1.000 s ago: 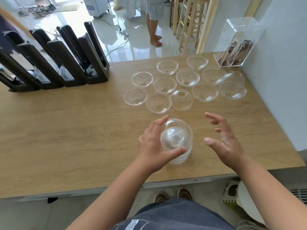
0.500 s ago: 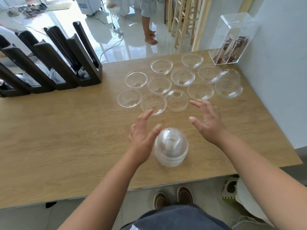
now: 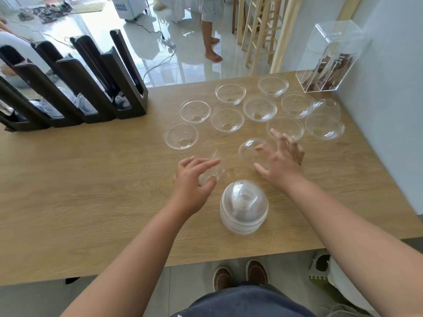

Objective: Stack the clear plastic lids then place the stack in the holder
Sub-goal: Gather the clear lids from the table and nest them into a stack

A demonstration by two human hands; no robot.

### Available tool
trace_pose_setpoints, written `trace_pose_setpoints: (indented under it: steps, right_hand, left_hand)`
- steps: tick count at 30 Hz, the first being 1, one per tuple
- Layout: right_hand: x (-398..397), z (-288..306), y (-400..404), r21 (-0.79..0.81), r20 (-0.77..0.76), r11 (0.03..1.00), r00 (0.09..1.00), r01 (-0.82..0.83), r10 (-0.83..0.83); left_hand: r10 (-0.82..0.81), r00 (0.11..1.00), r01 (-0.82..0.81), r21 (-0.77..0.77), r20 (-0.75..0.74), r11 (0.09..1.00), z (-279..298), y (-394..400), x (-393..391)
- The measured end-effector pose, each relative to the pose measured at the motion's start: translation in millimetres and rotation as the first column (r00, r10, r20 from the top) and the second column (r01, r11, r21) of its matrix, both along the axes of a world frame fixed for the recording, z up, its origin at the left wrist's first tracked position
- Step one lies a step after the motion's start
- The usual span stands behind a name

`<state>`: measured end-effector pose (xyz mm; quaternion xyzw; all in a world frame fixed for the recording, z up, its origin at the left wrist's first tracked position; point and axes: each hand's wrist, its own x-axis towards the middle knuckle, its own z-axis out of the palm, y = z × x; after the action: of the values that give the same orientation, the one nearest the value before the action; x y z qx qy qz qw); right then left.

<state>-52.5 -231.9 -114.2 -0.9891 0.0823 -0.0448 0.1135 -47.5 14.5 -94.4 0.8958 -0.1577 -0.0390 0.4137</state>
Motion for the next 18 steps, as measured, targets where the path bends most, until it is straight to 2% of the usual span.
trace_pose_setpoints:
  steps: [1, 3, 5, 7, 10, 13, 15, 17, 18]
  right_hand:
    - [-6.7, -3.2, -2.0, 0.018, 0.006, 1.000, 1.000, 0.004, -0.004]
    - [-20.4, -10.4, -6.1, 0.057, 0.024, 0.998, 0.999, 0.028, -0.030]
    - [-33.4, -17.6, -9.0, 0.131, 0.036, 0.989, 0.996, 0.073, -0.078]
    - [-43.6, -21.9, -11.0, 0.242, 0.022, 0.961, 0.989, 0.135, -0.145]
    - [-50.6, -21.2, -14.6, 0.374, 0.021, 0.905, 0.973, 0.204, -0.228]
    - [-57.7, -7.2, -13.3, 0.505, 0.051, 0.828, 0.949, 0.244, -0.311]
    - [-65.1, 10.9, -6.8, 0.674, 0.050, 0.692, 0.919, 0.258, -0.391]
    - [-72.8, 32.7, 2.7, 0.794, 0.077, 0.577, 0.910, 0.191, -0.407]
    - [-76.3, 44.8, 9.4, 0.808, 0.090, 0.573, 0.930, 0.141, -0.357]
  left_hand:
    - [0.048, 0.989, -0.077, -0.211, -0.141, 0.975, 1.8, 4.0, -5.9]
    - [0.052, 0.904, -0.293, -0.525, -0.425, 0.800, 2.5, 12.9, -17.6]
    - [0.053, 0.816, -0.459, -0.589, -0.576, 0.665, -6.7, 26.7, -25.1]
    - [0.082, 0.752, -0.541, -0.542, -0.654, 0.643, -19.2, 40.5, -31.4]
    - [0.176, 0.717, -0.551, -0.394, -0.674, 0.736, -25.4, 52.6, -39.2]
    - [0.287, 0.781, -0.471, -0.221, -0.555, 0.854, -22.9, 60.3, -40.8]
    - [0.323, 0.845, -0.387, -0.071, -0.427, 0.919, -24.6, 63.8, -37.2]
    - [0.306, 0.909, -0.300, 0.066, -0.284, 0.952, -28.0, 63.8, -32.2]
    - [0.278, 0.934, -0.259, 0.112, -0.226, 0.959, -28.6, 62.3, -29.4]
